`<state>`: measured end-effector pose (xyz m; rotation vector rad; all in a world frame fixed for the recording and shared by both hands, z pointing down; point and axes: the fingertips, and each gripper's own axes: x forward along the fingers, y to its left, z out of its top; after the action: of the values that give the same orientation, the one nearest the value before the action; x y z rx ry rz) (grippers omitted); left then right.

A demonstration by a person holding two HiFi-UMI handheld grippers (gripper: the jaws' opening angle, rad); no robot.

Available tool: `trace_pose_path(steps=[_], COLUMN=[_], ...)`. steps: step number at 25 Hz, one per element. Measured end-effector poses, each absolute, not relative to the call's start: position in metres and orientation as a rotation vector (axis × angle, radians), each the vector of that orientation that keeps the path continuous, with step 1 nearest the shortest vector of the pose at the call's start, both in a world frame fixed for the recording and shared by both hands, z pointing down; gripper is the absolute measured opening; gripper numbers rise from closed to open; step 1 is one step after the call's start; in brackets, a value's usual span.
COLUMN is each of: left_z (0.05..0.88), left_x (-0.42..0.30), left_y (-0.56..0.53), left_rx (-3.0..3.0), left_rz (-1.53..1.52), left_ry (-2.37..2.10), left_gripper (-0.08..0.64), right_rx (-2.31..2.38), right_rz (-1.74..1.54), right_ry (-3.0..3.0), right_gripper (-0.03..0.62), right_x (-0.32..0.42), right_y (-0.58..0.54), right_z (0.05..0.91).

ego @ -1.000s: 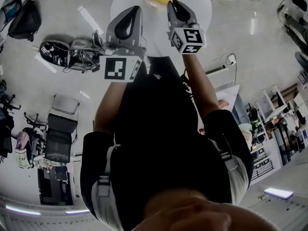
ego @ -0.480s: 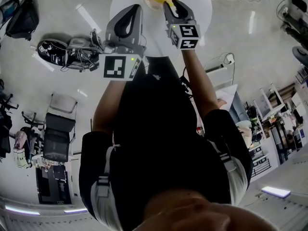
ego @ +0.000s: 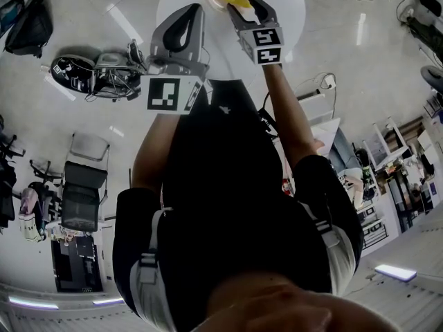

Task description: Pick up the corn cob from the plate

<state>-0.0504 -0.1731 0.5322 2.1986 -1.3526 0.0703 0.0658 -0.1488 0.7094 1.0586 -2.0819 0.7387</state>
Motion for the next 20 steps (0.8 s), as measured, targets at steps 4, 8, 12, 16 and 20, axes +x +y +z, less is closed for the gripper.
trace_pose_path(steps=[4, 8, 12, 16, 20], left_z=[0.533, 0.535, 0.537, 0.539, 0.538], left_x=[-0.049, -0.049, -0.048, -0.047, -0.047], left_y=[-0.175, -0.177, -0.178, -0.178, -0.178], left_rx=[2.2, 2.206, 2.195, 2.193, 2.202], left_rz=[0.069, 0.077, 0.075, 0.077, 0.072], left_ry=[-1.353, -1.347, -1.341, -1.333, -1.331], left_gripper=[0.0, 0.0, 0.0, 0.0, 0.0], right_rx=[1.024, 0.977, 0.929, 0.892, 0.864], right_rz=[0.718, 0.658, 0.618, 0.569, 0.52], right_ry=[-2.061, -2.046, -2.028, -2.012, -2.012], right_gripper=[0.259, 0.276, 0.284, 0.285, 0.293], right_x=[0.07, 0.069, 0.068, 0.069, 0.069], right_y=[-0.147, -0.148, -0.148, -0.15, -0.154], right_z=[0.716, 0.723, 0.728, 0.731, 0.731])
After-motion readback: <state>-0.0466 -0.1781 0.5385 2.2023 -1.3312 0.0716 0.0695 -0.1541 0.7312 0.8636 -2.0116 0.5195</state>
